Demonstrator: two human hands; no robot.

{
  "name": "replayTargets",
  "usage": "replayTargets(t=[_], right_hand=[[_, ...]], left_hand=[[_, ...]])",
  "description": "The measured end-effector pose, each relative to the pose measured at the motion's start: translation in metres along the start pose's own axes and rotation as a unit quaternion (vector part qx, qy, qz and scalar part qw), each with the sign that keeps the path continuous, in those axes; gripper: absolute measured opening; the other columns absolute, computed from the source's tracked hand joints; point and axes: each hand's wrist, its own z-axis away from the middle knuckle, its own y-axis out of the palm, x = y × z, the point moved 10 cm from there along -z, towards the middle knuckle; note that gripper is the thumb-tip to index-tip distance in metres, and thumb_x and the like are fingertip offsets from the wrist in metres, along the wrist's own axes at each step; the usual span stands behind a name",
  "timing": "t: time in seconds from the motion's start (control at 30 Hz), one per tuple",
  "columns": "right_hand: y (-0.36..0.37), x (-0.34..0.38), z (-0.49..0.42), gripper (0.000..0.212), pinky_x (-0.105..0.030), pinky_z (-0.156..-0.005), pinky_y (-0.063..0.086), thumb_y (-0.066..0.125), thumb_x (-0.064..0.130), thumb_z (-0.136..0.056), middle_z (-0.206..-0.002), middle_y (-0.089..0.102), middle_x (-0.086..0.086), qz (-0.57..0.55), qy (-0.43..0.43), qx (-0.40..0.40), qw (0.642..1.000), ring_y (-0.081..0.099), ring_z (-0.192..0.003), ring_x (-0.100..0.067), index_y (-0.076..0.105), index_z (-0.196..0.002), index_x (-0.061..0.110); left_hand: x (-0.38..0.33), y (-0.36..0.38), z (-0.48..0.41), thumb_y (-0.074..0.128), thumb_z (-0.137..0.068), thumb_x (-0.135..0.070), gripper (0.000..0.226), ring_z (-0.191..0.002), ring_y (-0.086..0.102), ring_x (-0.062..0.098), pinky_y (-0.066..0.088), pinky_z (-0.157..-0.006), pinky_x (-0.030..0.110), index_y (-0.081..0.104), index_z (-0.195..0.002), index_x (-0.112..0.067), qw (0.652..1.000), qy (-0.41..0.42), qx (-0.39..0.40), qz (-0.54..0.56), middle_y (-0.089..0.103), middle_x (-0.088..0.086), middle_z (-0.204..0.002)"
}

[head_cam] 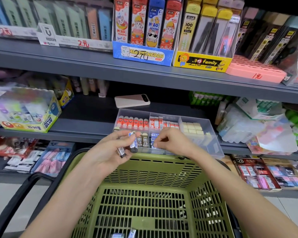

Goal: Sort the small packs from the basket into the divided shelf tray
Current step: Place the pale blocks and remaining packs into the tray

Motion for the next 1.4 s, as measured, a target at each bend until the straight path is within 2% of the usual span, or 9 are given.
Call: replayTargets(t=[0.13, 0.27, 0.4, 0.53, 0.7, 0.93, 1.1, 1.23, 1.4], right_hand=[[-0.015, 0.011, 0.011, 0.026, -0.023, -0.073, 0.042, 0.059, 0.025, -0.091, -0.072, 0.066, 0.002, 0.045, -0.022, -0.053, 0.997, 0.055, -0.074, -0.006, 0.073, -0.080, 0.006], [-0.017, 0.036, 0.034, 0.012, -0.020, -0.068, 0.049, 0.062, 0.034, -0.087, -0.077, 0.070, 0.004, -0.201, -0.020, -0.057, 0.978, 0.063, -0.073, -0.006, 0.067, -0.079, 0.027], [-0.007, 0.040, 0.046, 0.013, -0.020, -0.062, 0.050, 0.073, 0.023, -0.080, -0.071, 0.068, 0.001, -0.312, 0.024, -0.075, 0.947, 0.062, -0.064, -0.006, 0.067, -0.089, 0.016], [-0.024, 0.023, 0.049, 0.014, -0.019, -0.065, 0.045, 0.072, 0.015, -0.079, -0.073, 0.065, 0.002, -0.397, 0.068, -0.156, 0.902, 0.056, -0.060, -0.001, 0.067, -0.092, 0.012], [-0.021, 0.022, 0.044, 0.017, -0.019, -0.065, 0.045, 0.071, 0.015, -0.080, -0.071, 0.068, 0.006, -0.480, 0.055, -0.132, 0.865, 0.055, -0.058, 0.000, 0.068, -0.095, 0.007], [-0.050, -0.001, 0.026, 0.008, -0.026, -0.065, 0.047, 0.069, 0.016, -0.083, -0.071, 0.060, 0.005, -0.242, 0.067, -0.187, 0.950, 0.054, -0.063, -0.009, 0.062, -0.086, 0.017], [-0.023, 0.005, -0.004, 0.014, -0.024, -0.067, 0.042, 0.072, 0.024, -0.079, -0.078, 0.061, 0.009, 0.085, 0.039, -0.047, 0.995, 0.054, -0.071, -0.007, 0.070, -0.091, 0.019], [-0.004, 0.006, -0.010, 0.014, -0.028, -0.080, 0.049, 0.070, 0.022, -0.082, -0.085, 0.065, 0.006, 0.089, 0.029, 0.011, 0.996, 0.060, -0.081, -0.012, 0.073, -0.094, 0.016], [-0.012, 0.011, -0.002, 0.020, -0.024, -0.084, 0.046, 0.056, 0.019, -0.092, -0.104, 0.068, 0.004, 0.053, 0.014, -0.033, 0.998, 0.056, -0.087, -0.006, 0.070, -0.106, 0.014]], left_hand=[[0.003, 0.005, -0.004, 0.071, -0.059, -0.005, 0.047, -0.071, 0.066, 0.014, 0.048, -0.060, 0.021, 0.061, -0.105, -0.005, 0.998, 0.002, 0.000, 0.060, 0.075, 0.009, -0.096], [0.000, 0.012, -0.006, 0.070, -0.058, 0.001, 0.037, -0.068, 0.069, 0.016, 0.054, -0.055, 0.023, 0.063, -0.094, -0.005, 0.995, 0.022, 0.008, 0.095, 0.075, 0.011, -0.093], [-0.005, 0.021, -0.003, 0.071, -0.057, 0.001, 0.036, -0.072, 0.072, 0.015, 0.055, -0.058, 0.022, 0.063, -0.092, -0.005, 0.994, 0.066, 0.016, 0.082, 0.075, 0.010, -0.092], [-0.010, 0.026, 0.004, 0.077, -0.063, -0.005, 0.029, -0.078, 0.072, 0.019, 0.054, -0.060, 0.021, 0.065, -0.089, -0.010, 0.991, 0.127, -0.001, -0.052, 0.075, 0.009, -0.089], [-0.011, 0.040, 0.007, 0.077, -0.076, -0.014, 0.025, -0.070, 0.070, 0.015, 0.049, -0.057, 0.019, 0.062, -0.095, -0.007, 0.973, 0.154, -0.006, -0.169, 0.074, 0.010, -0.080], [-0.003, 0.023, 0.001, 0.068, -0.081, -0.001, 0.027, -0.083, 0.063, 0.020, 0.049, -0.070, 0.027, 0.065, -0.106, -0.008, 0.994, 0.067, -0.015, -0.087, 0.068, 0.010, -0.096], [0.001, 0.007, 0.005, 0.057, -0.079, 0.007, 0.031, -0.094, 0.068, 0.035, 0.054, -0.079, 0.045, 0.056, -0.110, 0.002, 0.999, 0.001, -0.006, 0.046, 0.066, 0.025, -0.104], [-0.003, 0.003, 0.009, 0.043, -0.094, 0.007, 0.022, -0.095, 0.069, 0.035, 0.055, -0.077, 0.047, 0.056, -0.110, 0.001, 0.999, 0.004, 0.020, 0.025, 0.070, 0.024, -0.102], [-0.005, 0.008, 0.009, 0.051, -0.089, 0.007, 0.028, -0.095, 0.070, 0.031, 0.060, -0.071, 0.039, 0.056, -0.116, 0.004, 0.999, 0.025, 0.045, 0.008, 0.071, 0.021, -0.101]])
